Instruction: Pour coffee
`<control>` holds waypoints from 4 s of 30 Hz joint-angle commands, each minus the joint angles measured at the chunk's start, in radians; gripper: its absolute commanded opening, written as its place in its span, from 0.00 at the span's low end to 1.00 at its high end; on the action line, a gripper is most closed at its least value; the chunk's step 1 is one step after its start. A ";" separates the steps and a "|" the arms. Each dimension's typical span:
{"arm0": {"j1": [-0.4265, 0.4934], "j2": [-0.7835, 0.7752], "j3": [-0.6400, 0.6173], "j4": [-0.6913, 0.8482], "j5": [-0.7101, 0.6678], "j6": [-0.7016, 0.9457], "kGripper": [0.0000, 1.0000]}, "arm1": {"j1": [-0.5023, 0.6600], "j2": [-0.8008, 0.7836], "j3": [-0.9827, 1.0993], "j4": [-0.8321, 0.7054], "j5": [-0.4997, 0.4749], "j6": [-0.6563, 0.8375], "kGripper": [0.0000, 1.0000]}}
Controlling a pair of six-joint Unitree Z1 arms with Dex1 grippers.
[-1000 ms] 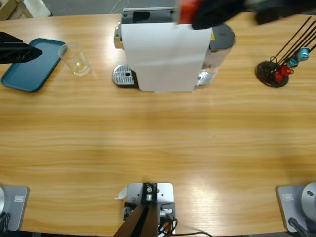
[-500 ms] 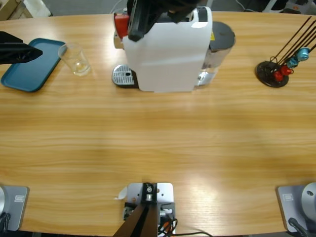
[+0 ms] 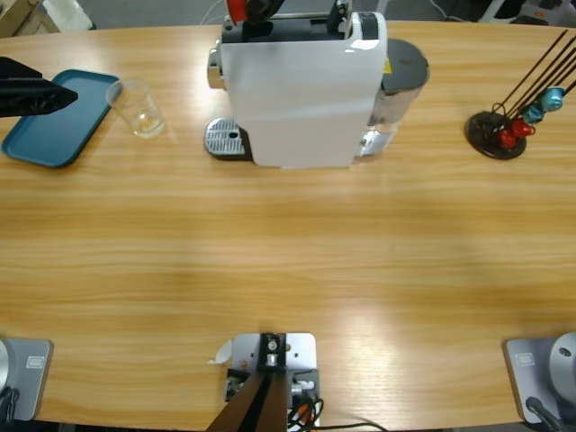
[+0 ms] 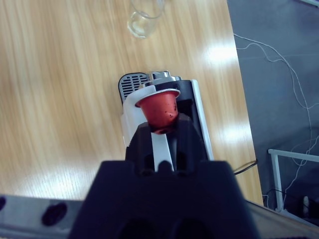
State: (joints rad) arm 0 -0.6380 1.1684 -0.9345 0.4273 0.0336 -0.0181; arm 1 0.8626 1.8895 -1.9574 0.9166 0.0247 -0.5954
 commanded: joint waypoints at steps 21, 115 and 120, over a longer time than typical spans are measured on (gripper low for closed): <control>-0.009 0.021 0.036 -0.012 -0.009 0.017 0.66 | -0.071 0.134 -0.057 0.001 0.039 -0.009 0.00; -0.017 -0.009 0.042 -0.012 -0.012 0.018 0.66 | 0.088 -0.321 0.542 -0.482 -0.823 0.496 0.00; -0.017 -0.003 0.040 -0.013 -0.011 0.018 0.66 | 0.134 -0.273 0.597 -0.545 -0.917 0.514 0.00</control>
State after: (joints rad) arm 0 -0.6462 1.1669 -0.9268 0.4261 0.0336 -0.0137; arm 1 0.9546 1.5666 -1.4577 0.4543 -0.7749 -0.1145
